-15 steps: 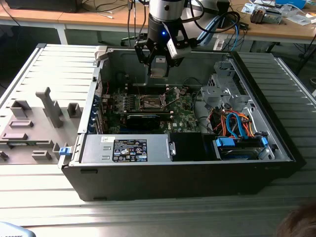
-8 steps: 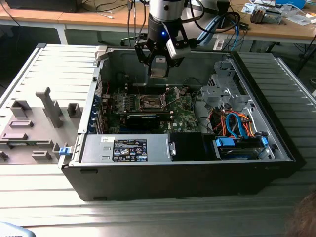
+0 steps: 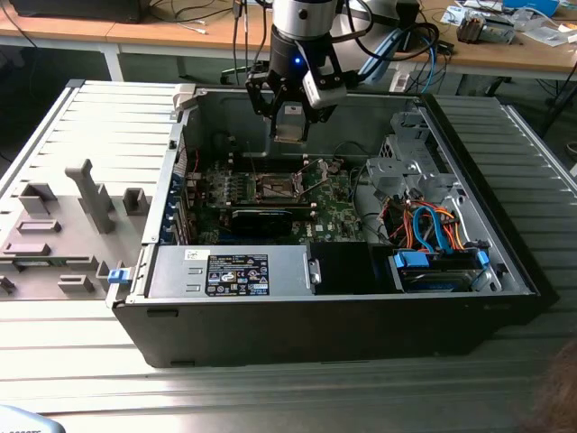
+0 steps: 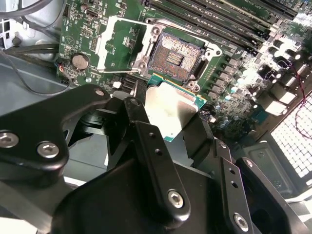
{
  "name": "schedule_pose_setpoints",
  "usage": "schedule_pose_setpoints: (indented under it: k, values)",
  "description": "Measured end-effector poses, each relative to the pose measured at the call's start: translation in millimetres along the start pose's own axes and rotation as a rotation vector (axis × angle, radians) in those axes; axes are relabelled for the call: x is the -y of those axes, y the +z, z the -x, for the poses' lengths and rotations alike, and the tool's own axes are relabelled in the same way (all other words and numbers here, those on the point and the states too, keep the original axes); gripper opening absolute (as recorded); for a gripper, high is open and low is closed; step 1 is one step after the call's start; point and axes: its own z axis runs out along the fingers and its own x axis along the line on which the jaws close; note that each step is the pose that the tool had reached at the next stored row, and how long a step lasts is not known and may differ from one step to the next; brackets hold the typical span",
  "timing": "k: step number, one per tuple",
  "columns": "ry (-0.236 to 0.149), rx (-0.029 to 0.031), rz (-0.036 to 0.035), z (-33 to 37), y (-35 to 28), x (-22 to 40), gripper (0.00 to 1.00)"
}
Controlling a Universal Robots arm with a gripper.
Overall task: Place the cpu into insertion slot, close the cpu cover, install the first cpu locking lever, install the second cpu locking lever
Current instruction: 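Place the cpu into insertion slot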
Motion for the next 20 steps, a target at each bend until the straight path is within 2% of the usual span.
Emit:
schedule_pose_setpoints:
  k: [5, 20]
  values:
    - [0.017, 0.0016, 0.0003, 0.0, 0.1, 0.0, 0.55]
    - [0.032, 0.0030, 0.0006, 0.0, 0.3, 0.0, 0.55]
